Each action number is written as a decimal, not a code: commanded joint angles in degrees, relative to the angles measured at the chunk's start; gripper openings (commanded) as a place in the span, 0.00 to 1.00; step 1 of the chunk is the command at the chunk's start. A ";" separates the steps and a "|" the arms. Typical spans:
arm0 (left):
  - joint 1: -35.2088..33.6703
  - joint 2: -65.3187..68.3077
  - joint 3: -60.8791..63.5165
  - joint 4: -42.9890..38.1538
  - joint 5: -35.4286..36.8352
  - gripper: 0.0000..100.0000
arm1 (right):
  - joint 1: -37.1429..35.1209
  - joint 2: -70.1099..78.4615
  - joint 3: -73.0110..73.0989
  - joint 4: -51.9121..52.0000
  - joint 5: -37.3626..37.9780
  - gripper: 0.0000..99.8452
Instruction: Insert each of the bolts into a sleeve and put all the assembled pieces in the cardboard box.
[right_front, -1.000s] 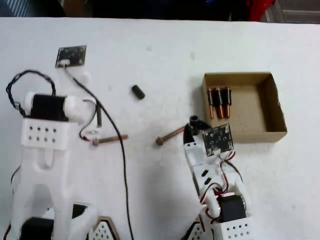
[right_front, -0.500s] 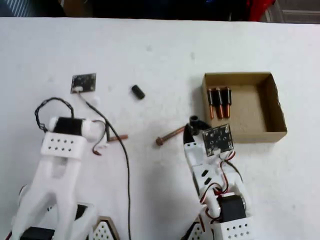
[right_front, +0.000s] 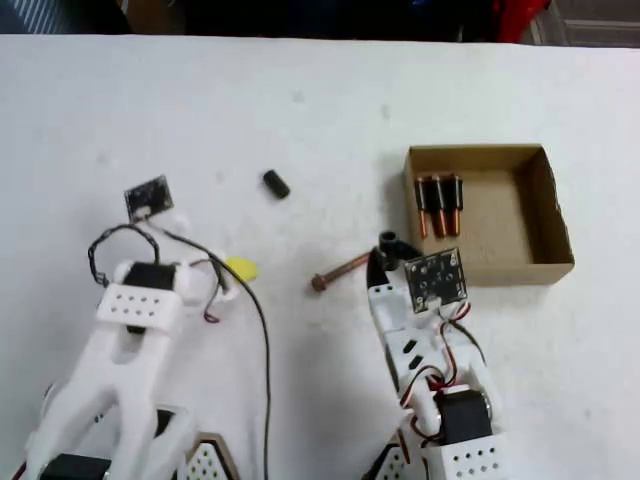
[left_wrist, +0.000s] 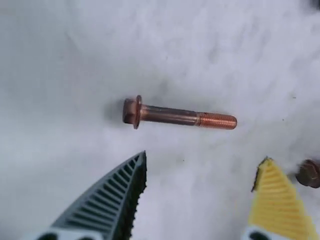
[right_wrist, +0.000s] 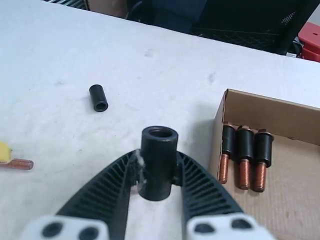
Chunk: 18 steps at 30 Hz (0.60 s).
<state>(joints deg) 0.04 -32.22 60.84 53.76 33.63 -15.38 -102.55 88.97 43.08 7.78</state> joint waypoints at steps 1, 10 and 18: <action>0.04 -1.54 1.58 -4.84 2.37 0.37 | 0.22 -0.66 -0.44 -1.54 -0.44 0.02; -0.13 -1.45 6.24 -13.54 4.22 0.36 | 0.22 -0.66 -0.44 -1.45 -0.44 0.02; -2.68 -1.36 7.38 -15.82 4.04 0.36 | 0.22 -0.66 -0.44 -1.36 -0.44 0.02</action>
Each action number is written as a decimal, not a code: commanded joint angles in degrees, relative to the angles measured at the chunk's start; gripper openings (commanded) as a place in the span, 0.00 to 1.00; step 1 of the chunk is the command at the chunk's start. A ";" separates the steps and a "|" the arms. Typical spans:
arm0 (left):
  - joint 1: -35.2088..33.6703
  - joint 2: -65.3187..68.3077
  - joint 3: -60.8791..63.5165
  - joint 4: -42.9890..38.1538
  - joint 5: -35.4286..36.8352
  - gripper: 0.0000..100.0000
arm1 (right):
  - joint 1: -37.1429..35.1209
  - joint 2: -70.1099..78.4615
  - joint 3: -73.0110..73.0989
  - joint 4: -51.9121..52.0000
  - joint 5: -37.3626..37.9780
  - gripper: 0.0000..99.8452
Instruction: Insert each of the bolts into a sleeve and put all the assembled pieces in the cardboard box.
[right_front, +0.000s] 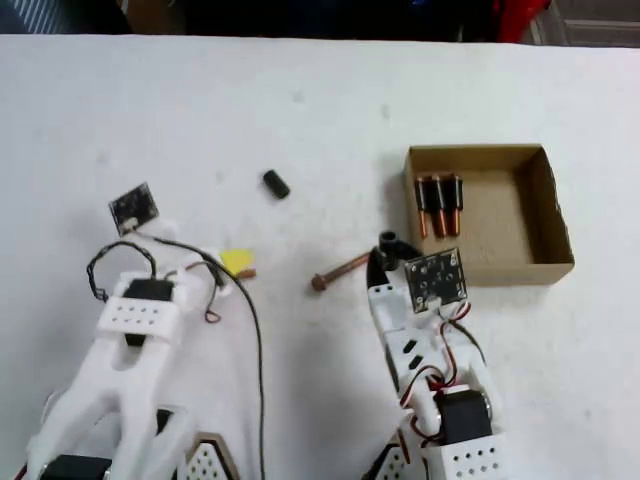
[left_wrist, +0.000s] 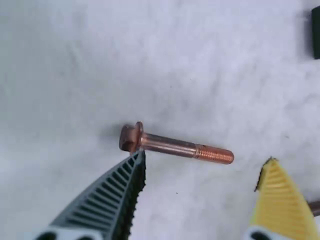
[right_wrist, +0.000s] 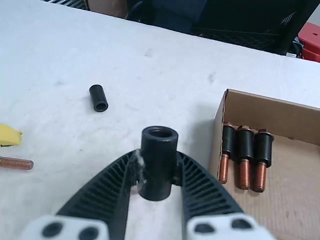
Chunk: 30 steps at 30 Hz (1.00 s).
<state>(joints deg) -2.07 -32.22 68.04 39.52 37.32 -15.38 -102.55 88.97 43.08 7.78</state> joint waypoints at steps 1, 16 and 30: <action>-0.57 -1.36 0.62 -2.02 0.35 0.36 | 0.22 -0.66 -0.44 -1.36 -0.44 0.02; -0.92 10.42 -1.93 -10.73 0.35 0.36 | 0.22 -0.66 -0.44 -1.36 -0.44 0.02; -5.23 24.22 -14.86 -11.08 0.26 0.36 | 0.22 -0.66 -0.44 -1.27 -0.44 0.02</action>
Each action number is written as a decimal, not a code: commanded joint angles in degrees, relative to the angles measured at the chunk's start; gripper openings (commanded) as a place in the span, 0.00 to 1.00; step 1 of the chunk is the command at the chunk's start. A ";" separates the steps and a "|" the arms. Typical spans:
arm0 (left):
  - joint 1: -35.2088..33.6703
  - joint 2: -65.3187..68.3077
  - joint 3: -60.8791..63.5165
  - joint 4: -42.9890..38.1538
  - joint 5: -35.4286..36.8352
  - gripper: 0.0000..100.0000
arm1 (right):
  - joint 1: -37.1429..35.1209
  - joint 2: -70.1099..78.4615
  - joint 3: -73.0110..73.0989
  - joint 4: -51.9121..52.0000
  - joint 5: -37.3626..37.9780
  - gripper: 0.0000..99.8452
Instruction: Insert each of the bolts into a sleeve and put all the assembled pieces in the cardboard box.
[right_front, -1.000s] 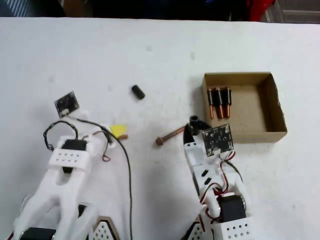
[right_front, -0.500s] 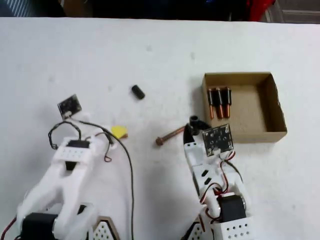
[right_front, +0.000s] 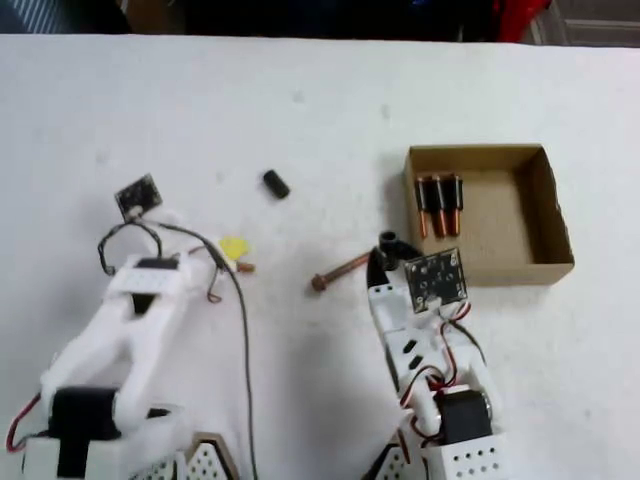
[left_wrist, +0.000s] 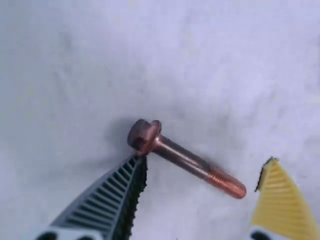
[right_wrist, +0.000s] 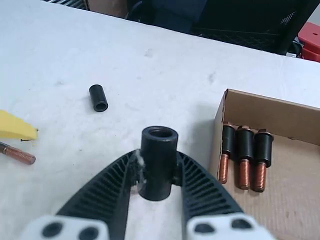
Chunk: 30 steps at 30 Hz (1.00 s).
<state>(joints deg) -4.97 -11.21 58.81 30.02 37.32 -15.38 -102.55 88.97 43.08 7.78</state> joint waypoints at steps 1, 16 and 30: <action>-2.77 4.70 -6.95 -1.41 0.26 0.36 | 0.22 -0.66 -0.44 -1.27 -0.44 0.02; -3.21 7.60 -10.37 -1.67 2.11 0.30 | 0.22 -0.66 -0.44 -1.45 -0.44 0.02; -5.49 7.69 -11.43 -1.23 -1.58 0.11 | 0.22 -0.66 -0.44 -1.27 -0.44 0.02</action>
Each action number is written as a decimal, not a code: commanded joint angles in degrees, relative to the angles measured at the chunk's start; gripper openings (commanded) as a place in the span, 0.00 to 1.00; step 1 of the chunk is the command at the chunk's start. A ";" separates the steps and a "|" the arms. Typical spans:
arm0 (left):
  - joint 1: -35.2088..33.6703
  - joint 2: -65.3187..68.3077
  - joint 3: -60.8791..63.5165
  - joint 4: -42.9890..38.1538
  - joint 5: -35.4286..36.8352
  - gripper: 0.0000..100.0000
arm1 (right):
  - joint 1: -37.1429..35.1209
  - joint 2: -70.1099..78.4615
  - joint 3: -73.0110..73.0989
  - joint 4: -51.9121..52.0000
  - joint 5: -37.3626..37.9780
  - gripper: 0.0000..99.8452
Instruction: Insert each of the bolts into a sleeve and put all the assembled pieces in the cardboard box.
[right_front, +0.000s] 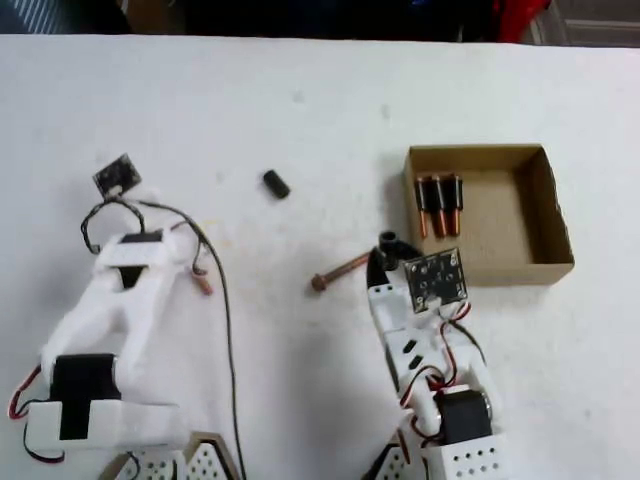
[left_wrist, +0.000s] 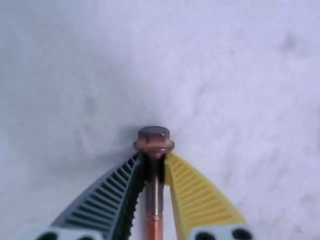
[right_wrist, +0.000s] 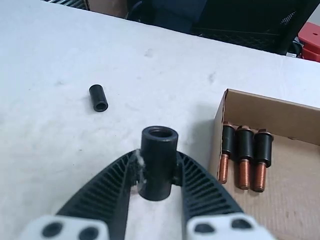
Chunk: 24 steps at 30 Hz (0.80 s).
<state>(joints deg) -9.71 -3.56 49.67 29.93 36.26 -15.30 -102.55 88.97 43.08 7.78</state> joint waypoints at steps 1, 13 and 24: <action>-0.66 0.04 -2.29 -1.14 -0.70 0.11 | 0.13 -0.66 -0.44 -1.27 -0.44 0.02; -0.48 0.04 -2.81 3.08 -7.12 0.11 | 0.13 -0.66 -0.44 -1.27 -0.44 0.02; -0.66 0.04 -4.22 4.57 -3.69 0.11 | 0.13 -0.66 -0.44 -1.27 -0.44 0.02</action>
<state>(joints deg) -9.71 -3.56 48.44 33.71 30.55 -15.38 -102.55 88.97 43.08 7.78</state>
